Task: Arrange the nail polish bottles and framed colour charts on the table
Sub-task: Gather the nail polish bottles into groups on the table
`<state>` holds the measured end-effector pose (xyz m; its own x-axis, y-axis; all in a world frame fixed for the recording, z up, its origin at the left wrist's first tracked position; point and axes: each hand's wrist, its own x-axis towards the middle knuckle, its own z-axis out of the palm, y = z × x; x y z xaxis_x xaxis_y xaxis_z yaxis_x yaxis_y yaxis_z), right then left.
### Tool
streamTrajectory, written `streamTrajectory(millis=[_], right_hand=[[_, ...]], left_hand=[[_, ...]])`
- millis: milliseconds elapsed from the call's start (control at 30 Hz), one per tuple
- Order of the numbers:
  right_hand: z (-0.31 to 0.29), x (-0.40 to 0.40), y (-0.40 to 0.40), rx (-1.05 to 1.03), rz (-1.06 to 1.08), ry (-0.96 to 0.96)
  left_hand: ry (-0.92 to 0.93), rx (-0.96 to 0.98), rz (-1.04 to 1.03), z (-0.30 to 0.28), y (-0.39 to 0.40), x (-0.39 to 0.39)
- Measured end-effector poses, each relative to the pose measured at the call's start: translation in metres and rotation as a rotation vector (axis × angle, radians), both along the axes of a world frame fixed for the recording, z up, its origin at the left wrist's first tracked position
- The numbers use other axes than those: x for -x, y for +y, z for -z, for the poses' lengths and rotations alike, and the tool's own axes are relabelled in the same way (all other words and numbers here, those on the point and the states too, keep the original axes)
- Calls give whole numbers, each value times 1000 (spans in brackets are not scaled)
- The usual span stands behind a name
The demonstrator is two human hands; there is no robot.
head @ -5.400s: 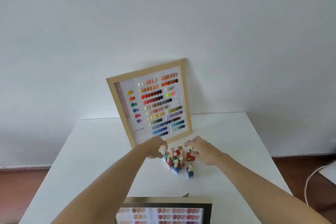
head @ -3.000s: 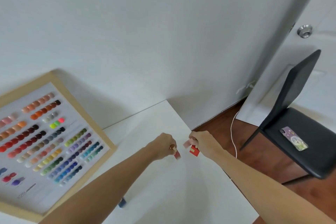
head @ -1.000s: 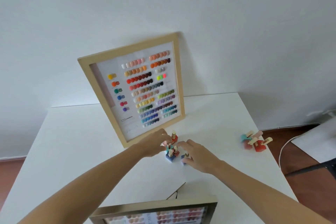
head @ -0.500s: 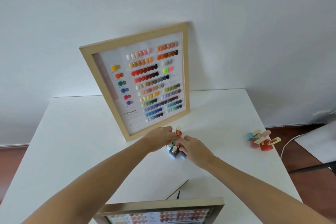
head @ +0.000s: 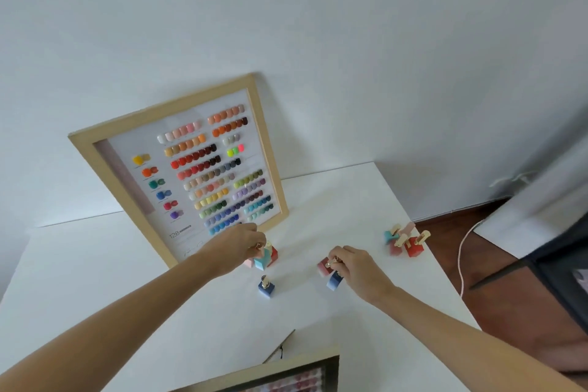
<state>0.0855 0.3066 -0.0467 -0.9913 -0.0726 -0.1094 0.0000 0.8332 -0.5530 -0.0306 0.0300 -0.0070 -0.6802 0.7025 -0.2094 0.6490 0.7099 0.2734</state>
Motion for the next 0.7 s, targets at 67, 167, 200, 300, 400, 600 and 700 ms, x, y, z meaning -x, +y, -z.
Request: streamTrajectory(millis=[67,167,200,300,400,600,700], right_hand=[[-4,-8,20,22,61,-8],[-7,-21,48,10,119,-8],[-8,-26,58,-1,134,-7],[-11,-38,84,-3,171,-2],[-12,-48,108,-15,218,-2],[-7,-60,146,-53,261,-15],[-2,-61,161,-93,274,-61]], left_hand=[[16,-17,31,-13,14,1],[30,-37,102,-30,43,0],[25,-43,127,-34,56,-2],[6,-57,194,-39,97,-8],[-25,-45,246,-34,138,-15],[-103,-11,249,-10,207,-30],[-121,4,224,2,231,-35]])
